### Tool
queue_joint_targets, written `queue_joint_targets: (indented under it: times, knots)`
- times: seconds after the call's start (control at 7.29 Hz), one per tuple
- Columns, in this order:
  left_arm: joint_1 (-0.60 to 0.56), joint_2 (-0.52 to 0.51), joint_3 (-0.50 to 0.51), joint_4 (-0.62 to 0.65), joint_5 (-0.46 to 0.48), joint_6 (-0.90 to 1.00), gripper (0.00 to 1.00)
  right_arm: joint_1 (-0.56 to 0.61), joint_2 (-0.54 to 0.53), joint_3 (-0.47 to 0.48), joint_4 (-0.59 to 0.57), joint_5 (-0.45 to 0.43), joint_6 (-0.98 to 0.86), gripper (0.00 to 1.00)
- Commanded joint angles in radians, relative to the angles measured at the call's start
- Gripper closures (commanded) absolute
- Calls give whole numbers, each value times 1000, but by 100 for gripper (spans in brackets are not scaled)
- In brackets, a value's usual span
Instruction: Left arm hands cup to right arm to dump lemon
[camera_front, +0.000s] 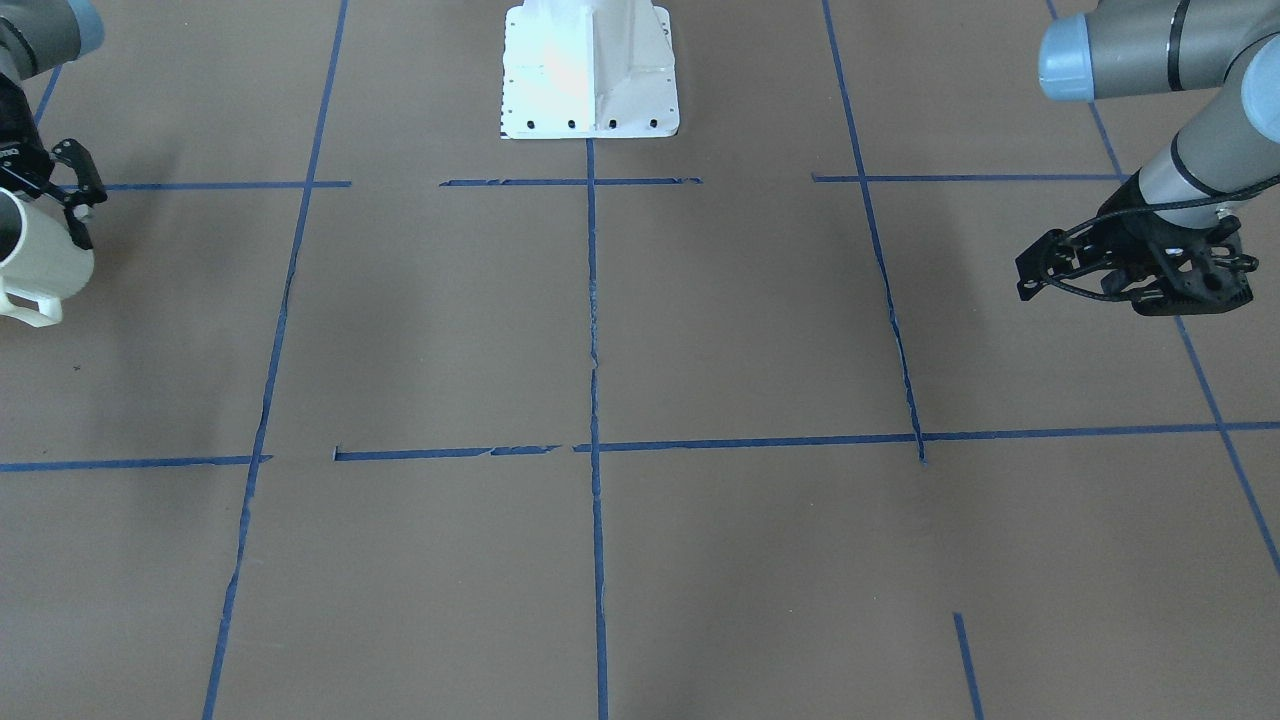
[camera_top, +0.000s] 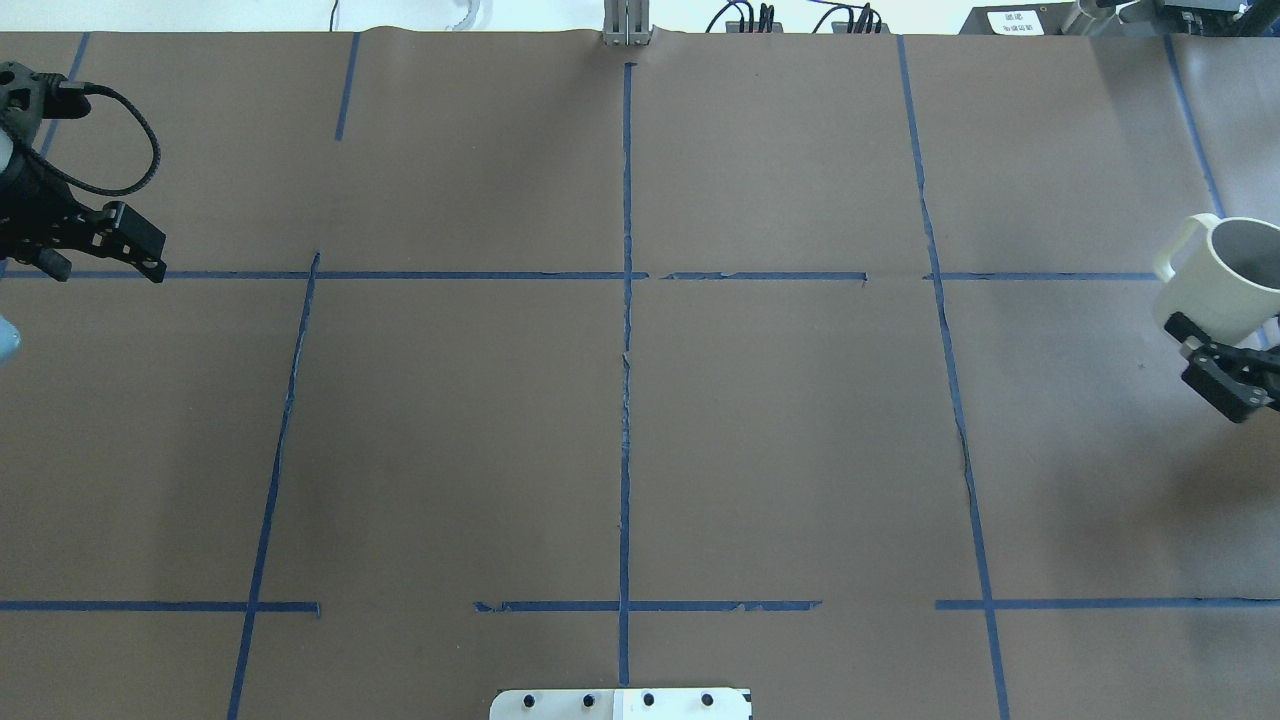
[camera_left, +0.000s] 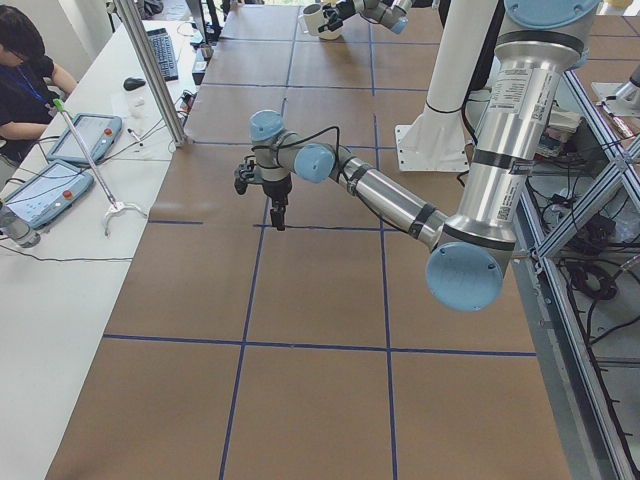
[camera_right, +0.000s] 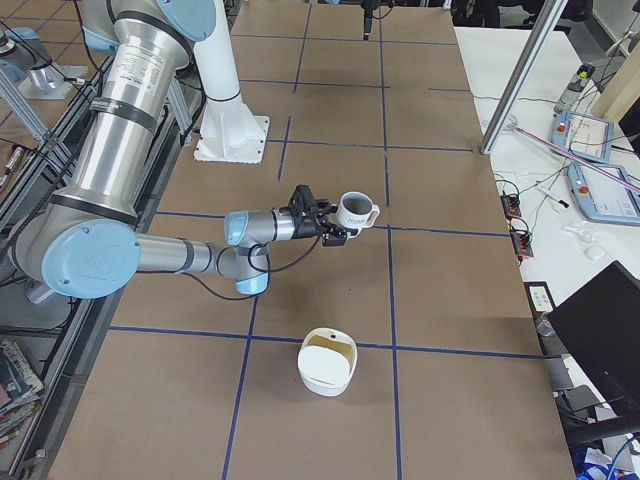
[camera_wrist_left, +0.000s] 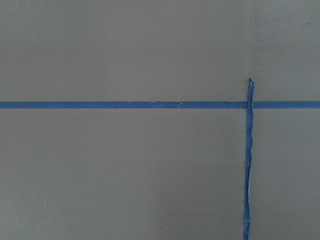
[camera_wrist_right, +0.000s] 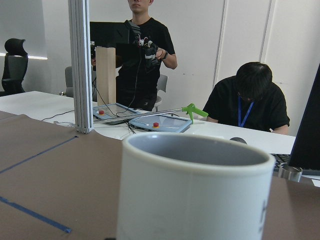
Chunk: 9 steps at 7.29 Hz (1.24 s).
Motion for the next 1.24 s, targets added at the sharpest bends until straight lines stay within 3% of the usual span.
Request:
queue_joint_targets:
  times: [0.0, 0.14, 0.27, 0.69, 1.1]
  knots:
    - [15, -5, -2, 0, 12, -12, 0, 8, -35, -267, 393, 1, 93, 85]
    - [15, -5, -19, 0, 12, -14, 0, 8, -28, -359, 539, 1, 219, 86]
    - [15, -4, -28, 1, 14, -14, 0, 13, -20, -416, 615, 0, 344, 86]
    - [18, -4, -25, 0, 12, -14, 0, 37, -12, -426, 642, -8, 707, 84]
    - [18, -4, -26, 0, 14, -12, 0, 50, 5, -526, 720, -10, 1009, 85]
